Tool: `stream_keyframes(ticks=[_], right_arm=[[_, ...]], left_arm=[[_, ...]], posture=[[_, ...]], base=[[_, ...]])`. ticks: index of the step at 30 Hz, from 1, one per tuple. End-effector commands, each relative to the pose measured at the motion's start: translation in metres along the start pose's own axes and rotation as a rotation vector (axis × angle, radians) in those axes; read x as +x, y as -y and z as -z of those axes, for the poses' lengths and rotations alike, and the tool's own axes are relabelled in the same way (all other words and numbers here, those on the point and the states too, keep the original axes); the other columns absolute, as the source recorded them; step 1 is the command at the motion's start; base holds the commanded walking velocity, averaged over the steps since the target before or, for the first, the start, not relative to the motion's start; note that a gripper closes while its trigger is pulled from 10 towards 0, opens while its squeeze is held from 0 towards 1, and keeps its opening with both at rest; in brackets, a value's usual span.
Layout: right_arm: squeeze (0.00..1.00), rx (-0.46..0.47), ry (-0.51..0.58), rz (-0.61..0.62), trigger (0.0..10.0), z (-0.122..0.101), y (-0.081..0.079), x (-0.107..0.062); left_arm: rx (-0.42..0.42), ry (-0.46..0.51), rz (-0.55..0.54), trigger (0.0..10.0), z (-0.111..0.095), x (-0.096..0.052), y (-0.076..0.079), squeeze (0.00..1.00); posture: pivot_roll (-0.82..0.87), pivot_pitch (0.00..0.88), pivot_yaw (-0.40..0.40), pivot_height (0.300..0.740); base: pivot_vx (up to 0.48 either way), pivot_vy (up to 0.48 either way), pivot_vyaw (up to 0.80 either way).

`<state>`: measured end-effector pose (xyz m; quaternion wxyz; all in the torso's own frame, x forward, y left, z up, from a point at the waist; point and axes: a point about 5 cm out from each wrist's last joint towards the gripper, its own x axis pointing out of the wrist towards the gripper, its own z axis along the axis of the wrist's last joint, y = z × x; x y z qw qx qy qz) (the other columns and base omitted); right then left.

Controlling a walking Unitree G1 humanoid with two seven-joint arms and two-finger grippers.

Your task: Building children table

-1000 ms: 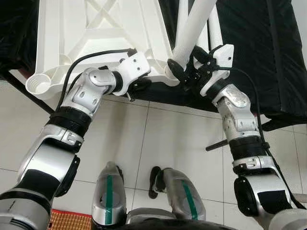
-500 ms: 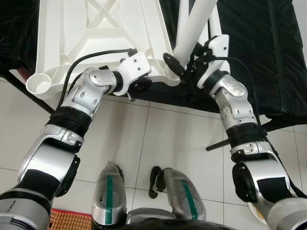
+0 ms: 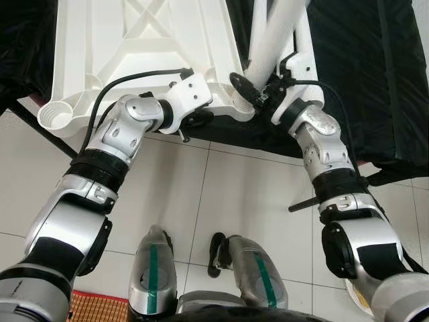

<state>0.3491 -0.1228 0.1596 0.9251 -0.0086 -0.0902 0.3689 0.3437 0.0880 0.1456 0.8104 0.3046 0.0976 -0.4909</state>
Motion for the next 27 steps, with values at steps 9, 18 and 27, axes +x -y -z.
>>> stream_keyframes(ticks=[9,18,27], right_arm=[[0.00,0.016,-0.022,0.020,10.0,0.007,0.001,-0.004],[0.00,0.028,0.016,0.092,10.0,0.006,-0.006,-0.005],[0.00,0.022,0.026,0.254,10.0,0.009,-0.014,-0.005]], left_arm=[[0.039,0.008,-0.025,10.0,-0.004,0.000,-0.003,0.00],[0.035,0.016,-0.041,10.0,-0.006,-0.001,-0.005,0.00],[0.031,0.019,-0.040,10.0,-0.005,-0.003,-0.004,0.00]], posture=[[0.03,0.079,-0.053,0.740],[0.03,0.077,-0.054,0.740],[0.03,0.088,-0.055,0.740]], base=[[0.000,0.000,0.00],[0.000,0.000,0.00],[0.000,0.000,0.00]])
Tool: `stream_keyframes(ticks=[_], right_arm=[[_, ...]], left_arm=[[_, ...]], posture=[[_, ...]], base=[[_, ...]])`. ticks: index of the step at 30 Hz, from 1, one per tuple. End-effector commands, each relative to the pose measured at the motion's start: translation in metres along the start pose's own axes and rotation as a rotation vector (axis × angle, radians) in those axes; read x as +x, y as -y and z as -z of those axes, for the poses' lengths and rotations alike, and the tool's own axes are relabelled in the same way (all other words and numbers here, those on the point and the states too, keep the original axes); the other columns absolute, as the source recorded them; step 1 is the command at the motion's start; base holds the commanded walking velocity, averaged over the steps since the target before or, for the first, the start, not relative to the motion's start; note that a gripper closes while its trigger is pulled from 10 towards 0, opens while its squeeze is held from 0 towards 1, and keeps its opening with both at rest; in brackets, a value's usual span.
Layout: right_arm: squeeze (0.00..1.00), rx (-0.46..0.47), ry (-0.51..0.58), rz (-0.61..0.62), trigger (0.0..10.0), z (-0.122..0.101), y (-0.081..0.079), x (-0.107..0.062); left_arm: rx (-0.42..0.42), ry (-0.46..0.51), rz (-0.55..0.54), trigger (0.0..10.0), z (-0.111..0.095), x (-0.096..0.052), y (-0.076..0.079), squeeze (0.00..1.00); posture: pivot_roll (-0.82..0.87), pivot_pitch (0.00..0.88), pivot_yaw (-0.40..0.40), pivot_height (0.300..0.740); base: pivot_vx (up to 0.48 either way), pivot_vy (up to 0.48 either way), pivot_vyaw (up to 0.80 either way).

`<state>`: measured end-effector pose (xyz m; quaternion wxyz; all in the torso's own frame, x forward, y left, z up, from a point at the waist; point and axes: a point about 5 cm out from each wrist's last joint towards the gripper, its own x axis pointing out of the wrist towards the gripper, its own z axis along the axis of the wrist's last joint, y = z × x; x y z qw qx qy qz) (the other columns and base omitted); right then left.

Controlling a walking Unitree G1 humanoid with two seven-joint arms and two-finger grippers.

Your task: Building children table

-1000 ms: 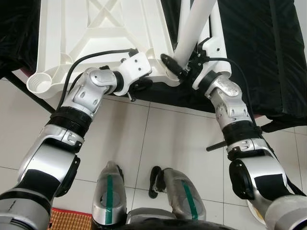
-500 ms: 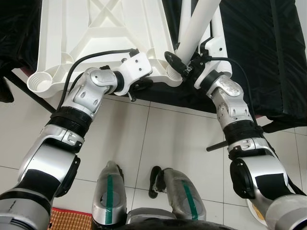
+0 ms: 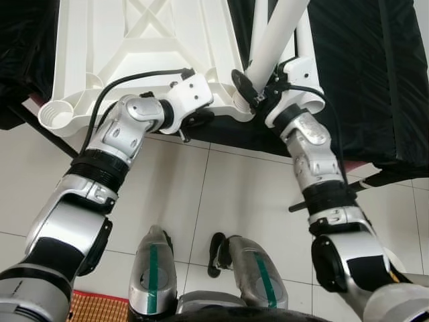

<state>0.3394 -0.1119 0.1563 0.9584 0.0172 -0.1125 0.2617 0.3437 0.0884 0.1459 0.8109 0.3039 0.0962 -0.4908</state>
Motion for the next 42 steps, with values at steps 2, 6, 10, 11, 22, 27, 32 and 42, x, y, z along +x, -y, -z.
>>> stream_keyframes(ticks=[2,6,10,11,22,27,32,42], right_arm=[[0.00,0.017,-0.020,0.043,10.0,0.006,0.000,-0.005],[0.00,0.042,-0.011,0.112,10.0,0.005,-0.007,-0.001],[0.00,0.050,-0.015,0.143,10.0,0.006,-0.008,0.001],[0.00,0.055,-0.019,0.164,10.0,0.007,-0.009,0.001],[0.00,0.078,-0.068,0.299,10.0,0.015,-0.031,0.007],[0.00,0.076,-0.088,0.287,10.0,0.017,-0.037,0.008],[0.82,0.083,-0.089,0.285,10.0,0.017,-0.034,0.007],[1.00,0.130,-0.047,0.155,10.0,0.006,-0.027,-0.002]], left_arm=[[0.031,0.018,-0.039,10.0,-0.005,-0.003,-0.004,0.00],[0.028,0.014,-0.046,10.0,-0.004,-0.003,-0.005,0.00],[0.023,0.015,-0.047,10.0,-0.004,-0.003,-0.005,0.00],[0.023,0.016,-0.047,10.0,-0.004,-0.003,-0.006,0.00],[0.029,0.020,-0.045,10.0,-0.005,-0.005,-0.007,0.00],[0.029,0.019,-0.053,10.0,-0.005,-0.006,-0.009,0.00],[0.026,0.018,-0.059,10.0,-0.005,-0.006,-0.011,0.00],[0.010,0.030,-0.065,10.0,-0.006,-0.007,-0.013,0.00]], posture=[[0.04,0.085,-0.058,0.740],[0.04,0.083,-0.060,0.740],[0.04,0.084,-0.061,0.740],[0.04,0.084,-0.062,0.740],[0.05,0.086,-0.065,0.740],[0.05,0.086,-0.066,0.740],[0.05,0.090,-0.064,0.740],[0.04,0.098,-0.067,0.740]], base=[[0.000,0.000,0.00],[0.000,0.000,0.00],[0.000,0.000,0.00],[0.000,0.000,0.00],[0.000,0.000,0.00],[0.000,0.000,0.00],[0.000,0.000,0.00],[0.000,0.000,0.00]])
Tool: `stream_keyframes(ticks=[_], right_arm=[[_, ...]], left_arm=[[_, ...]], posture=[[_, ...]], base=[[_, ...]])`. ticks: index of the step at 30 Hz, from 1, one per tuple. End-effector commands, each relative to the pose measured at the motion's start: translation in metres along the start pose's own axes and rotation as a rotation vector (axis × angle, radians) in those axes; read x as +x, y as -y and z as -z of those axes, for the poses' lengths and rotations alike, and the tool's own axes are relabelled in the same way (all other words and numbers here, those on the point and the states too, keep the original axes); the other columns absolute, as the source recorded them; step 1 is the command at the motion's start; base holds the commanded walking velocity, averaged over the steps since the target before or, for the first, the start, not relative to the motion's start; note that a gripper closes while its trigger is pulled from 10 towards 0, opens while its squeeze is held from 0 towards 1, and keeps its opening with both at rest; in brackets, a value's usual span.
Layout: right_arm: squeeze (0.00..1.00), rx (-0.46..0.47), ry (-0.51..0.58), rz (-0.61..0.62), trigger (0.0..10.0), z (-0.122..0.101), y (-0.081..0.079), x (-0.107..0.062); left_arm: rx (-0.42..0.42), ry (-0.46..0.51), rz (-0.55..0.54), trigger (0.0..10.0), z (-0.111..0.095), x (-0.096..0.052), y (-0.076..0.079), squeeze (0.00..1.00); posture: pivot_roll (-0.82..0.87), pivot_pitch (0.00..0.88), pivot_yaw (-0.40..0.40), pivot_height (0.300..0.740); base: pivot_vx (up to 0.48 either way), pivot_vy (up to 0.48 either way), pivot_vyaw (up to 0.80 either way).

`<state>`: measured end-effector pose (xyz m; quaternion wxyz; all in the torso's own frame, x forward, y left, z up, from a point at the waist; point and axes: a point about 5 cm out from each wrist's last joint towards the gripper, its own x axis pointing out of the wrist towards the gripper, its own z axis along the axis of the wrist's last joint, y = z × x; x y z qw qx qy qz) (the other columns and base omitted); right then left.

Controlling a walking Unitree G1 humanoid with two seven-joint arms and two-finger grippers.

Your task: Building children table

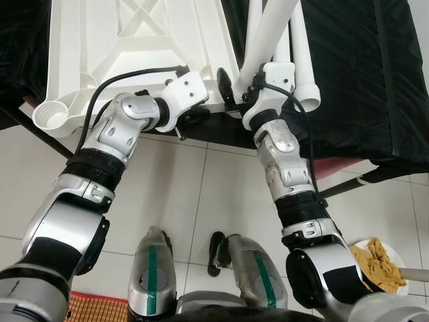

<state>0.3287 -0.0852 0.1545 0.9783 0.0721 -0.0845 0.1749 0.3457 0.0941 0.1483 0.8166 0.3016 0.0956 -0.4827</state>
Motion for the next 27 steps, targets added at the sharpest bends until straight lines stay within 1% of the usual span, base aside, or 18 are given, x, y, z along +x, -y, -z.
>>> stream_keyframes(ticks=[1,2,3,4,6,9,10,13,15,20,22,23,27], right_arm=[[0.24,0.022,-0.027,-0.069,10.0,0.002,0.004,-0.007],[0.00,0.012,-0.019,-0.093,10.0,-0.001,0.007,-0.009],[0.00,-0.009,-0.012,-0.117,10.0,-0.004,0.012,-0.011],[0.00,-0.009,-0.012,-0.117,10.0,-0.004,0.012,-0.011],[0.00,-0.040,-0.004,-0.144,10.0,-0.008,0.020,-0.012],[0.00,-0.089,-0.004,-0.183,10.0,-0.013,0.032,-0.009],[0.00,-0.089,-0.004,-0.183,10.0,-0.013,0.032,-0.009],[0.00,-0.124,-0.008,-0.227,10.0,-0.015,0.044,-0.007],[0.00,-0.124,-0.008,-0.227,10.0,-0.015,0.044,-0.007],[0.00,-0.124,-0.032,-0.267,10.0,-0.015,0.052,-0.003],[0.00,-0.124,-0.032,-0.267,10.0,-0.015,0.052,-0.003],[0.00,-0.121,-0.047,-0.300,10.0,-0.015,0.054,-0.002],[0.00,-0.121,-0.047,-0.300,10.0,-0.015,0.054,-0.002]], left_arm=[[0.018,0.031,-0.046,10.0,-0.008,-0.003,-0.008,0.00],[0.018,0.031,-0.047,10.0,-0.008,-0.003,-0.008,0.00],[0.018,0.033,-0.048,10.0,-0.009,-0.003,-0.008,0.00],[0.018,0.033,-0.048,10.0,-0.009,-0.003,-0.008,0.00],[0.018,0.035,-0.050,10.0,-0.010,-0.003,-0.009,0.00],[0.021,0.039,-0.053,10.0,-0.010,-0.003,-0.010,0.00],[0.021,0.039,-0.053,10.0,-0.010,-0.003,-0.010,0.00],[0.022,0.040,-0.055,10.0,-0.011,-0.002,-0.010,0.00],[0.022,0.040,-0.055,10.0,-0.011,-0.002,-0.010,0.00],[0.025,0.043,-0.054,10.0,-0.012,-0.002,-0.010,0.00],[0.025,0.043,-0.054,10.0,-0.012,-0.002,-0.010,0.00],[0.027,0.043,-0.056,10.0,-0.012,-0.002,-0.011,0.00],[0.027,0.043,-0.056,10.0,-0.012,-0.002,-0.011,0.00]], posture=[[0.04,0.098,-0.067,0.740],[0.04,0.098,-0.067,0.740],[0.04,0.095,-0.068,0.740],[0.04,0.095,-0.068,0.740],[0.04,0.096,-0.070,0.740],[0.04,0.094,-0.071,0.740],[0.04,0.094,-0.071,0.740],[0.04,0.089,-0.069,0.740],[0.04,0.089,-0.069,0.740],[0.04,0.083,-0.067,0.740],[0.04,0.083,-0.067,0.740],[0.04,0.079,-0.065,0.740],[0.04,0.079,-0.065,0.740]], base=[[0.000,0.000,0.00],[0.000,0.000,0.00],[0.000,0.000,0.00],[0.000,0.000,0.00],[0.000,0.000,0.00],[0.000,0.000,0.00],[0.000,0.000,0.00],[0.000,0.000,0.00],[0.000,0.000,0.00],[0.000,0.000,0.00],[0.000,0.000,0.00],[0.000,0.000,0.00],[0.000,0.000,0.00]])
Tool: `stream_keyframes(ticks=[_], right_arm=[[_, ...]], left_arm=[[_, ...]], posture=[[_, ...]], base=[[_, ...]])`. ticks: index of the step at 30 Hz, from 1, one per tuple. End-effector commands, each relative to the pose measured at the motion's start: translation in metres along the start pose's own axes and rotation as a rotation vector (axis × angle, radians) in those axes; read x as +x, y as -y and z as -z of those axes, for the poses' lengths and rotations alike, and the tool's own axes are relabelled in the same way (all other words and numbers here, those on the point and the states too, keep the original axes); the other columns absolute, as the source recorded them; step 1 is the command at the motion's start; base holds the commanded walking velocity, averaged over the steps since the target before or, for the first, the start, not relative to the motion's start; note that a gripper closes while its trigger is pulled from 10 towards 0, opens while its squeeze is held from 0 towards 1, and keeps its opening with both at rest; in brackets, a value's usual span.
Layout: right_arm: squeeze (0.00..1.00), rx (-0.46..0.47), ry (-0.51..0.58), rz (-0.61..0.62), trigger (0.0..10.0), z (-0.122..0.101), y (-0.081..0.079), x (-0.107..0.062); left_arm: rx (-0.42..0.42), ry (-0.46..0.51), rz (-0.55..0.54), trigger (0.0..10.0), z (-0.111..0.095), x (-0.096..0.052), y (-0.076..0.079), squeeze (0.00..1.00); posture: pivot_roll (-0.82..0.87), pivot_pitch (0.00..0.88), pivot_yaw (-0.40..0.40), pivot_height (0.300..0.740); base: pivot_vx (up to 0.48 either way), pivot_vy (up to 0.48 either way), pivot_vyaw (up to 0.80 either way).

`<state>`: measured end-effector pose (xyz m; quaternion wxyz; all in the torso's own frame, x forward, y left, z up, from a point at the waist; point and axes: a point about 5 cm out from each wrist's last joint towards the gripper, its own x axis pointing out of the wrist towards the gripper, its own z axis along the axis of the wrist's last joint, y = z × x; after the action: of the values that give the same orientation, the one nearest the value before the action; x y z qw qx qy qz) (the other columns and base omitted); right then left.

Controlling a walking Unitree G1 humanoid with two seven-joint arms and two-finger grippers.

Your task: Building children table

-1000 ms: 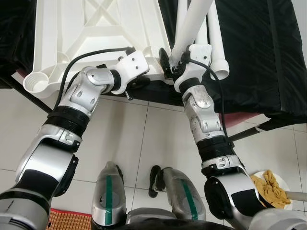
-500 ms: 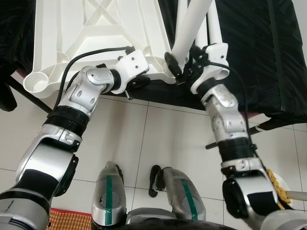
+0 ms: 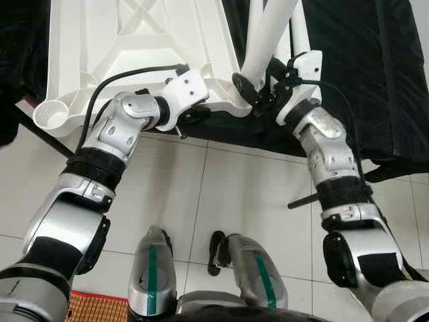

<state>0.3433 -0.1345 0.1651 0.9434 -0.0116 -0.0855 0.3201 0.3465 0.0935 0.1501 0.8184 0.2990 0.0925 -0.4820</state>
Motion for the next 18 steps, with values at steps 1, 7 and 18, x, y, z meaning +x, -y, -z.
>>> stream_keyframes(ticks=[1,7,18], right_arm=[[0.00,0.015,-0.003,0.012,10.0,0.002,0.003,-0.002],[0.00,0.018,-0.054,-0.111,9.6,0.006,0.011,0.002],[0.00,0.034,-0.059,-0.137,0.0,0.009,0.016,0.001]], left_arm=[[0.029,0.035,-0.051,10.0,-0.010,-0.002,-0.009,0.00],[0.039,0.040,-0.043,10.0,-0.012,-0.002,-0.007,0.00],[0.040,0.040,-0.047,10.0,-0.012,-0.002,-0.007,0.00]], posture=[[0.04,0.079,-0.065,0.740],[0.05,0.067,-0.058,0.740],[0.05,0.052,-0.067,0.740]], base=[[0.000,0.000,0.00],[0.000,0.000,0.00],[0.000,0.000,0.00]])
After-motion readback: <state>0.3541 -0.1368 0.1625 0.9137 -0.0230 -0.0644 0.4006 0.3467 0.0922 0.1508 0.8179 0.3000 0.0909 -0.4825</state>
